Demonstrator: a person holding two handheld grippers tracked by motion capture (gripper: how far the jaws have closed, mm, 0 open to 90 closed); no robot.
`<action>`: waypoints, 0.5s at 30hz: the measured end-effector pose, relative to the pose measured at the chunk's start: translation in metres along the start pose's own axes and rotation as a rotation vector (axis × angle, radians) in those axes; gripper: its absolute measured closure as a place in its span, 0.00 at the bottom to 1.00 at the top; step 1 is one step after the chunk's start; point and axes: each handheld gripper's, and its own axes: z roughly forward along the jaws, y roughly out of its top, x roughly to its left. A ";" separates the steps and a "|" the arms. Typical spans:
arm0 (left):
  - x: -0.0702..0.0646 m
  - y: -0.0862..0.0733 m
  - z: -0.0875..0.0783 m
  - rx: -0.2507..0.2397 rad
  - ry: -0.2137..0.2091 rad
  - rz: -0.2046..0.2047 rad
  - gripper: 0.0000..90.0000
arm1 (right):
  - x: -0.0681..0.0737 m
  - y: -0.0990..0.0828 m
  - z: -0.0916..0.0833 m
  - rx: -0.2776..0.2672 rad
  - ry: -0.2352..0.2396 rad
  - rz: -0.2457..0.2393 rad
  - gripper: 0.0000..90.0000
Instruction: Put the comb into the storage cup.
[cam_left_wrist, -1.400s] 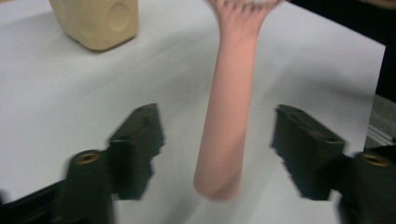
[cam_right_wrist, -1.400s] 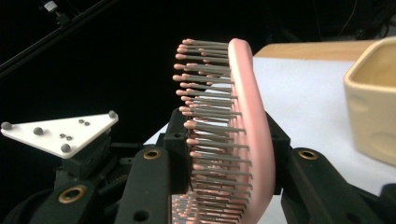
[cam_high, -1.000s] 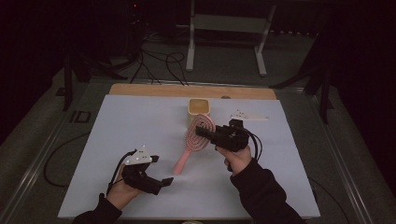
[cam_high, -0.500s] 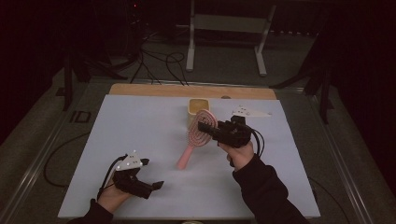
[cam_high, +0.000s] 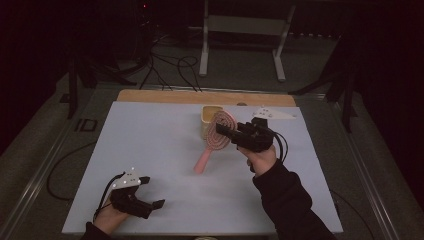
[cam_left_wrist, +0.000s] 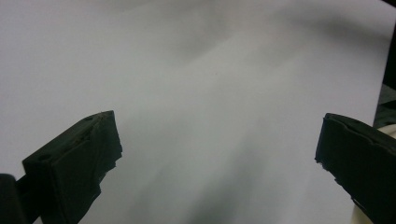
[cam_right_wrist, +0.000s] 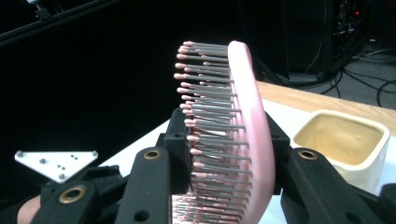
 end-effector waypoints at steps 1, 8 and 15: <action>0.000 -0.001 0.000 -0.001 0.000 -0.001 0.01 | 0.000 0.002 -0.001 -0.002 -0.001 -0.002 0.72; -0.001 -0.005 -0.001 -0.012 0.015 0.018 0.01 | 0.000 0.017 -0.005 -0.026 -0.014 -0.032 0.72; 0.003 -0.006 -0.003 -0.025 0.022 -0.003 0.01 | -0.002 0.028 -0.007 -0.053 -0.023 -0.038 0.72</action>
